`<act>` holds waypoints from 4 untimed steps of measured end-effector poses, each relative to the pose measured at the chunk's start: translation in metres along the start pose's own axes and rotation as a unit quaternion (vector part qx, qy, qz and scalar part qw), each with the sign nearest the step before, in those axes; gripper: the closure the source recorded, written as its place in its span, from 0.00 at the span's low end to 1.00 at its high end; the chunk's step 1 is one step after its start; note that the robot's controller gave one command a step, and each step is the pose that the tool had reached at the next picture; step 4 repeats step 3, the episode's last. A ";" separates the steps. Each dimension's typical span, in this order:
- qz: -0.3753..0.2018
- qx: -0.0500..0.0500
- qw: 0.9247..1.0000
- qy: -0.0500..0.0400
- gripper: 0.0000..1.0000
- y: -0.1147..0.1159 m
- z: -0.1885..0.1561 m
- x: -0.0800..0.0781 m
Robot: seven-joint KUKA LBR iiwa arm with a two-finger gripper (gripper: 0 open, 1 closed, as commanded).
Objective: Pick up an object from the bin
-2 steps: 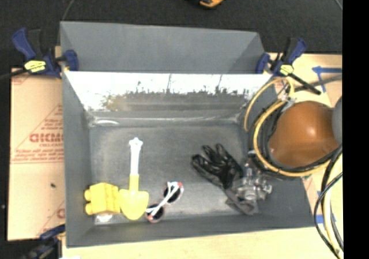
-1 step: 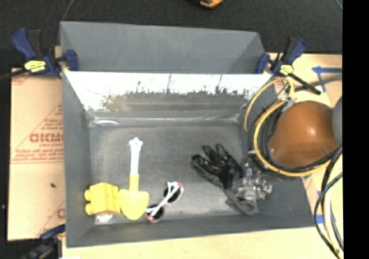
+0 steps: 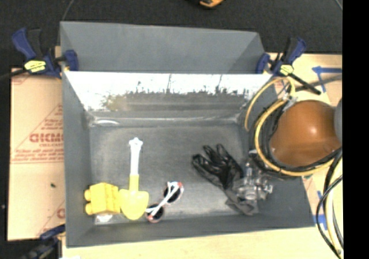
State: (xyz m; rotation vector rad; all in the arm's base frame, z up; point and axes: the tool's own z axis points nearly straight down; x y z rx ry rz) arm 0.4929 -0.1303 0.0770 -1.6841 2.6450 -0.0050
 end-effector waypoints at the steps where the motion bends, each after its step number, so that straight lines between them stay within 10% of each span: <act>1: 0.001 -0.003 1.000 0.000 1.00 0.002 -0.021 0.000; 4: 0.002 0.001 1.000 0.000 1.00 -0.001 -0.056 0.000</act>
Offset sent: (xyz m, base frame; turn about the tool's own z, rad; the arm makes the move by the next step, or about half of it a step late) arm -0.0015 0.0007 0.0541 0.0016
